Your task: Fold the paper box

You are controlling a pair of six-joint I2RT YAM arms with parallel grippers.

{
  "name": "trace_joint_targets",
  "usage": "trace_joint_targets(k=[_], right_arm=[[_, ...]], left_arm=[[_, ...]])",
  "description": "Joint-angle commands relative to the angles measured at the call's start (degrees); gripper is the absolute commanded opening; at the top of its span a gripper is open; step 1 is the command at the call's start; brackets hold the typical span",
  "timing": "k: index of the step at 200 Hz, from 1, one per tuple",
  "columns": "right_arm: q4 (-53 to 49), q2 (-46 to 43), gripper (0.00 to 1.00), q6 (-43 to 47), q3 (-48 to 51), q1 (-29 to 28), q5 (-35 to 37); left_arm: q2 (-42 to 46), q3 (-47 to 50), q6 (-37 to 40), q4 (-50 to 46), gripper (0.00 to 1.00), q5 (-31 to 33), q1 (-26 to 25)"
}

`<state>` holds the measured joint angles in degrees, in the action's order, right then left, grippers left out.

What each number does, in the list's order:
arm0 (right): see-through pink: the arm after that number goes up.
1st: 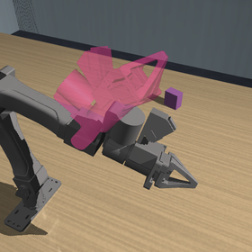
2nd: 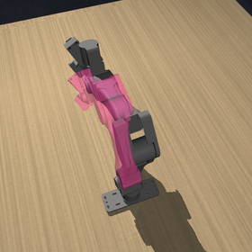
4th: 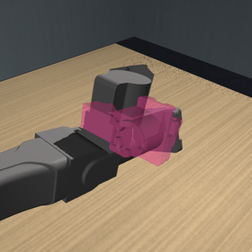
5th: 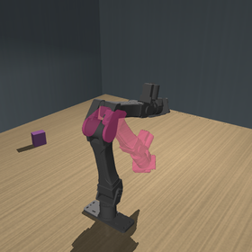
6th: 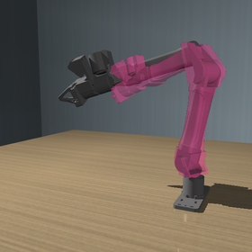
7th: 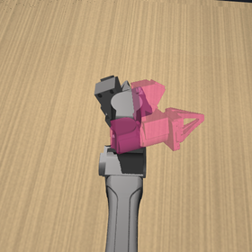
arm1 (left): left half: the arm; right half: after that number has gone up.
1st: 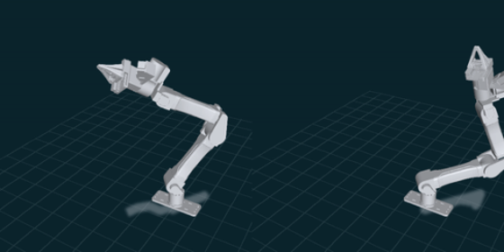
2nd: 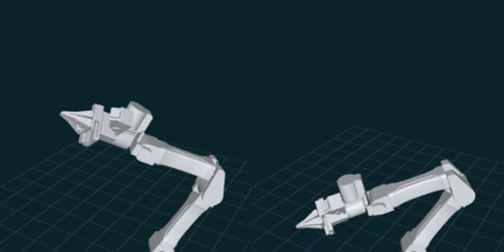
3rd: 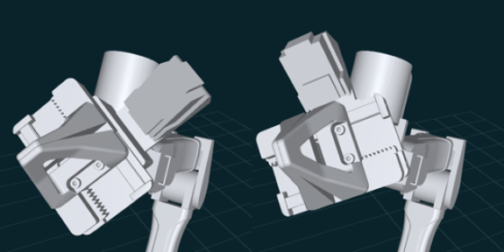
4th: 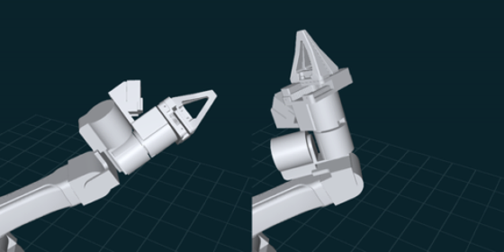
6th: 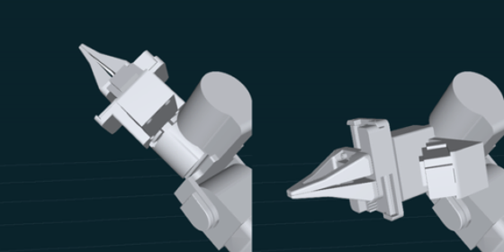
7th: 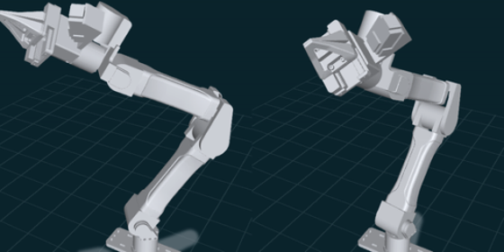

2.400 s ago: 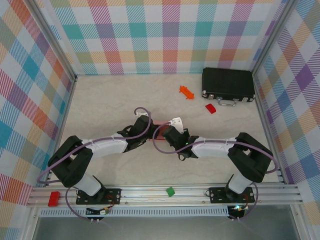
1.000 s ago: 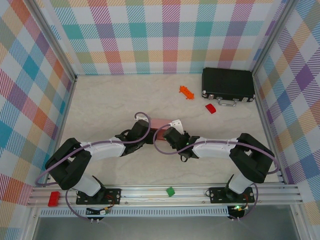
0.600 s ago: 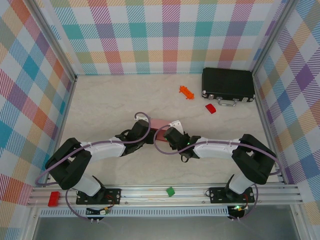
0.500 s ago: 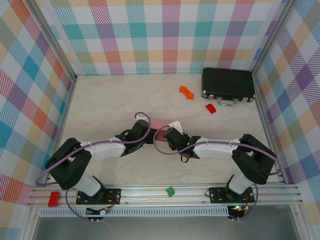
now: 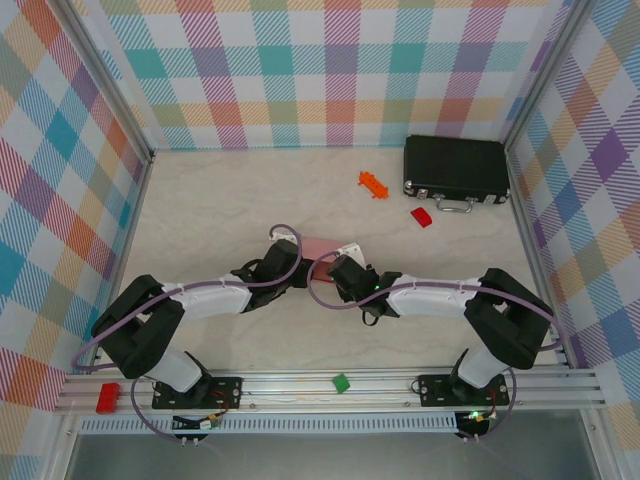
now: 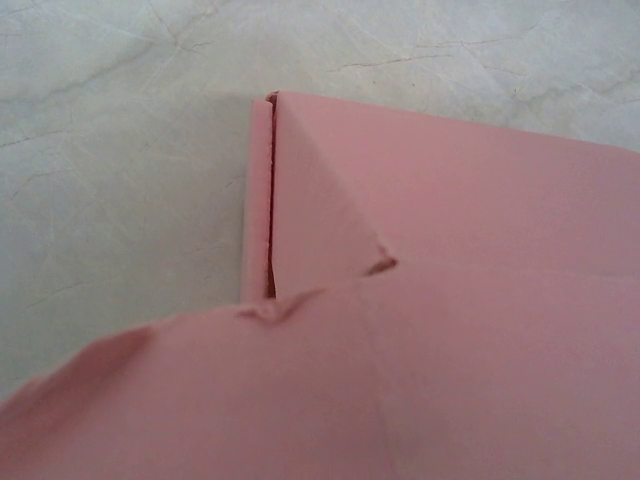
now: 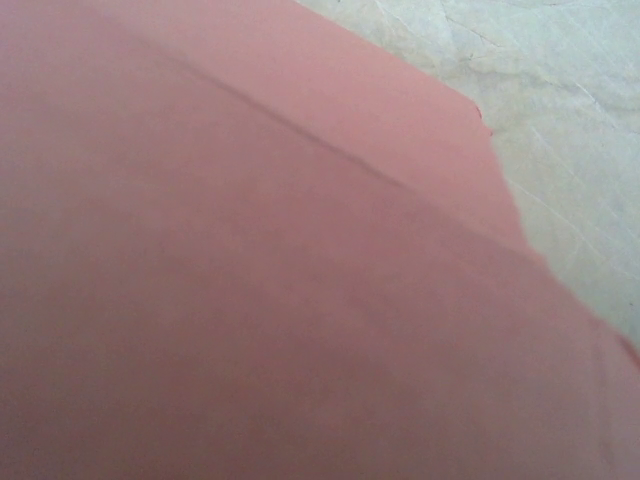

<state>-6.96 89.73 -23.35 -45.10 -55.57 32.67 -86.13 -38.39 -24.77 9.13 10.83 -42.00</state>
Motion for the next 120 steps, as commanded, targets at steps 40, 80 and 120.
trace_joint_targets(k=[40,80,120], right_arm=[[-1.3,-2.7,0.54,-0.3,0.7,-0.5,-2.0],[-1.4,-2.5,0.58,0.2,0.9,-0.5,-3.0],[-1.7,-2.8,0.64,0.4,1.5,-0.4,-3.1]], left_arm=[[3.4,1.4,1.0,-2.9,0.43,0.6,-0.7],[4.7,3.2,1.0,-2.8,0.46,0.4,-0.7],[6.9,5.2,0.6,-2.9,0.49,0.3,-0.8]])
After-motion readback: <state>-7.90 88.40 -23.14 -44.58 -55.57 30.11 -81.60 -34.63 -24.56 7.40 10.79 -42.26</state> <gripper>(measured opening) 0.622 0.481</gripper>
